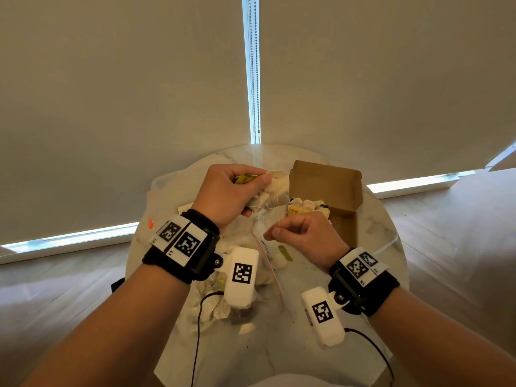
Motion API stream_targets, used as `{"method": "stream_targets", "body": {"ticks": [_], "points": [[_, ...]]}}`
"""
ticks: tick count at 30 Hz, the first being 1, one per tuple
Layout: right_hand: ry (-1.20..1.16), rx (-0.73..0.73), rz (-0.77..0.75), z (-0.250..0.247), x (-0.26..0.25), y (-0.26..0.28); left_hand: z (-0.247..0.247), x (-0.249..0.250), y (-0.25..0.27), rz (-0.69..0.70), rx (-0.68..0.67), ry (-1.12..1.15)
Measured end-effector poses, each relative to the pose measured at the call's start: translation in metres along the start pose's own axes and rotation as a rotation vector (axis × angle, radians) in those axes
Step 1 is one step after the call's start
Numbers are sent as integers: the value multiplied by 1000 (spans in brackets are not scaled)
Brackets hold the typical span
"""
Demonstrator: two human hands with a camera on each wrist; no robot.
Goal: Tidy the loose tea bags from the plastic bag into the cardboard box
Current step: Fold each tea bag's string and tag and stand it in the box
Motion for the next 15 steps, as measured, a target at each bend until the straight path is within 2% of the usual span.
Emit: {"method": "stream_targets", "body": {"ticks": [8,15], "points": [[-178,-127,194,9,16,9,1,1,-3,-27,19,38],[-146,-138,256,10,25,7,0,0,-4,-32,19,37]]}}
Point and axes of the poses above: each hand's wrist, its own y-axis away from the middle knuckle, its own z-axis out of the palm, x = y × z, the point moved 4 cm from there along -y, towards the middle knuckle, and after that the axes turned 5 degrees about x, right-handed, at the moved point
